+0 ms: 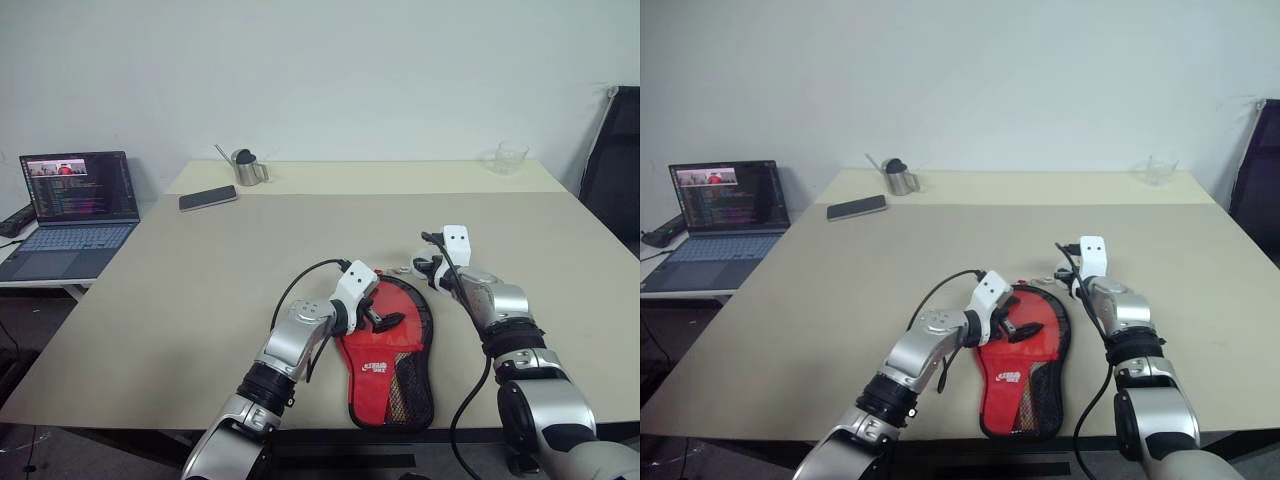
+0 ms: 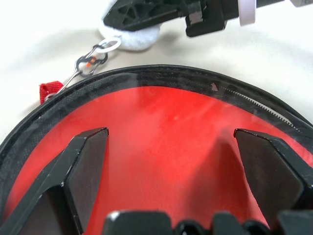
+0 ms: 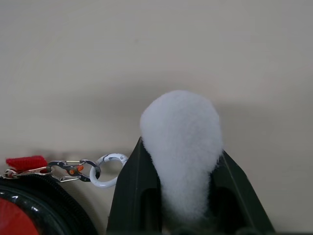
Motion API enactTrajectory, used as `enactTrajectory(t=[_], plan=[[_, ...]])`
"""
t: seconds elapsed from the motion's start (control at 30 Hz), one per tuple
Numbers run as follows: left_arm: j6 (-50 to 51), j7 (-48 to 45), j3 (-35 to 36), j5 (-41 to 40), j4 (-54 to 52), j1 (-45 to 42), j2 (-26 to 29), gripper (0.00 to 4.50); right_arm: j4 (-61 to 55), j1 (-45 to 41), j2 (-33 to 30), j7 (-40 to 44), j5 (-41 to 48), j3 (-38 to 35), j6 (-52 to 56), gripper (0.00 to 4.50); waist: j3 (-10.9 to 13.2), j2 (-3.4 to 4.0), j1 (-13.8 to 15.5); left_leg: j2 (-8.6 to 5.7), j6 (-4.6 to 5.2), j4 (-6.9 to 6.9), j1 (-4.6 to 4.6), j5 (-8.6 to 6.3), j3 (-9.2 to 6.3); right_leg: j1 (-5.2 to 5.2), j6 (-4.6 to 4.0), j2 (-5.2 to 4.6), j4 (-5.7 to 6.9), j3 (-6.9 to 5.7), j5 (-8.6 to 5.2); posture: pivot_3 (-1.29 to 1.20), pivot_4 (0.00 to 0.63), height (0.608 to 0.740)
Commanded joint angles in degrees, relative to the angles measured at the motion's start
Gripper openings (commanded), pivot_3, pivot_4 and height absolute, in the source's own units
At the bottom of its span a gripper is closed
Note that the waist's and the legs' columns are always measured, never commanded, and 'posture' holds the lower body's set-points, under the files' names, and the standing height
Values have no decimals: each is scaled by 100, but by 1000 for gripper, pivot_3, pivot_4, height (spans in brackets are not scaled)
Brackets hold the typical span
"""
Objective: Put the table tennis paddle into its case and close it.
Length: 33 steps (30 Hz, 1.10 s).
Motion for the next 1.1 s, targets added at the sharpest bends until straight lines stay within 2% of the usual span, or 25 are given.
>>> enactTrajectory(t=[0.03, 0.13, 0.5, 0.67, 0.9, 1.1], plan=[[208, -69, -91, 7, 246, 78, -5, 4500, -291, 97, -531, 33, -125, -167, -17, 535, 0, 0, 42, -2, 1, 0, 0, 0, -3, 2, 0, -1, -1, -3, 0, 0, 150, 740], [209, -88, -99, 1, 276, 58, -16, 4500, -684, 348, -817, 336, -136, -58, 188, 533, 0, 0, 76, -7, 5, 1, -2, -3, -7, 6, 1, -2, -4, -5, -1, 0, 150, 740], [139, -212, -152, 13, 490, -77, -85, 4500, -2942, 1615, -2421, 2402, 99, 624, 1052, 527, 0, 0, 97, -4, 20, 3, 5, -10, -8, 17, 6, 0, -7, -13, -3, 0, 150, 740], [119, -260, -179, 32, 566, -122, -117, 4500, -4194, 2456, -3173, 3543, 294, 929, 821, 525, 2, -3, 109, -6, 21, 4, 8, -11, -22, 32, 12, 0, -15, -27, -8, 0, 150, 740], [67, -315, -213, 64, 673, -185, -150, 4500, -4853, 3187, -3777, 4202, 347, 1041, 791, 524, 3, -5, 120, -6, 19, 5, 13, -11, -34, 45, 44, -4, -22, -35, -26, 0, 150, 740], [49, -385, -241, 79, 762, -239, -151, 4500, -5154, 3755, -4145, 4622, 499, 791, 571, 524, 5, -9, 131, -6, 17, 5, 14, -12, -42, 53, 46, -7, -27, -43, -28, 0, 150, 740]])
